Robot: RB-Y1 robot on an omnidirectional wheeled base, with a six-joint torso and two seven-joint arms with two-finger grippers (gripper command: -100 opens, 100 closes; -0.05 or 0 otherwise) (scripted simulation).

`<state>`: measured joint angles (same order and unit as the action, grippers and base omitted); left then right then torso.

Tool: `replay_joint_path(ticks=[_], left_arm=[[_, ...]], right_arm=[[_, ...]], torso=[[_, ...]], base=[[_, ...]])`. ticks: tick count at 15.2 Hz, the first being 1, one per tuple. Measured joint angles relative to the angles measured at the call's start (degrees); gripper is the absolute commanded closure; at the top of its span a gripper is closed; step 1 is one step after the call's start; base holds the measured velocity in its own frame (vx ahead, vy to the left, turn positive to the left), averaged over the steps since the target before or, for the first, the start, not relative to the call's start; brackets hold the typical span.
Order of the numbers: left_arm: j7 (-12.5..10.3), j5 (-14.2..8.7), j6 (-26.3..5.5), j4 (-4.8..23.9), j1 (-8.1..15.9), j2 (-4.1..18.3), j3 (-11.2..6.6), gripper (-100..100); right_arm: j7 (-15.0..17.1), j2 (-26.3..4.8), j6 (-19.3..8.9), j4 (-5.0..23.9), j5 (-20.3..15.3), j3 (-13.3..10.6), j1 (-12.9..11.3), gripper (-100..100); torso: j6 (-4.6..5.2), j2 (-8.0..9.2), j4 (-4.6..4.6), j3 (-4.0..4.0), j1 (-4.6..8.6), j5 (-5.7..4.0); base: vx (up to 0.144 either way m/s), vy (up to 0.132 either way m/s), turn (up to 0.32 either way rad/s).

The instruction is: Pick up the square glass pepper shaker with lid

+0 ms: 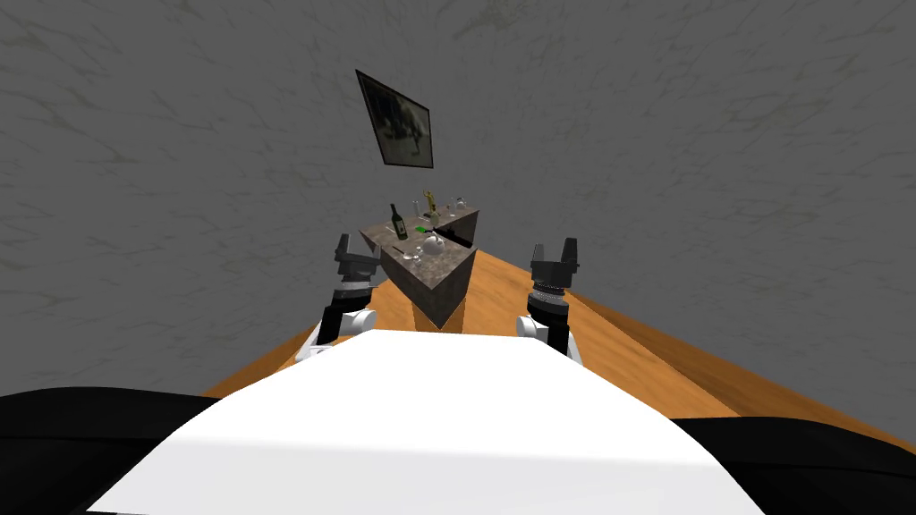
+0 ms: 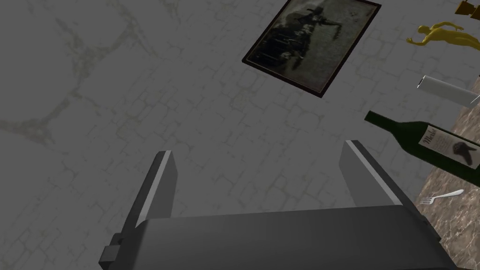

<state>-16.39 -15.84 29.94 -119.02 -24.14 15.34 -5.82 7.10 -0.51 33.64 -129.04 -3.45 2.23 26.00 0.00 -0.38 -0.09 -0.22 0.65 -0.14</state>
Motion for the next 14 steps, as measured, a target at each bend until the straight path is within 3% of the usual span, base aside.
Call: replay_joint_path(ticks=[7, 10, 14], left_arm=[[-3.8, -6.2, 0.0, 6.9, 1.4, 0.7, -3.53, -100], [-5.7, -9.1, 0.1, 11.0, 2.6, 0.9, -5.32, -100], [-6.8, -10.9, -0.3, 12.6, 2.7, 0.7, -6.38, -100]], right_arm=[[0.0, 0.0, 0.0, 0.0, 0.0, 0.0, 0.0, 0], [0.0, 0.0, 0.0, 0.0, 0.0, 0.0, 0.0, 0], [0.0, 0.0, 0.0, 0.0, 0.0, 0.0, 0.0, 0]], torso=[[0.00, -0.24, -0.05, -0.13, 0.11, -0.03], [-0.05, -0.05, -0.02, -0.04, -0.03, 0.01], [0.00, 0.27, 0.06, 0.15, -0.47, 0.09]], base=[[0.113, -0.171, 0.026], [0.064, -0.140, 0.195], [0.002, -0.040, -0.026]])
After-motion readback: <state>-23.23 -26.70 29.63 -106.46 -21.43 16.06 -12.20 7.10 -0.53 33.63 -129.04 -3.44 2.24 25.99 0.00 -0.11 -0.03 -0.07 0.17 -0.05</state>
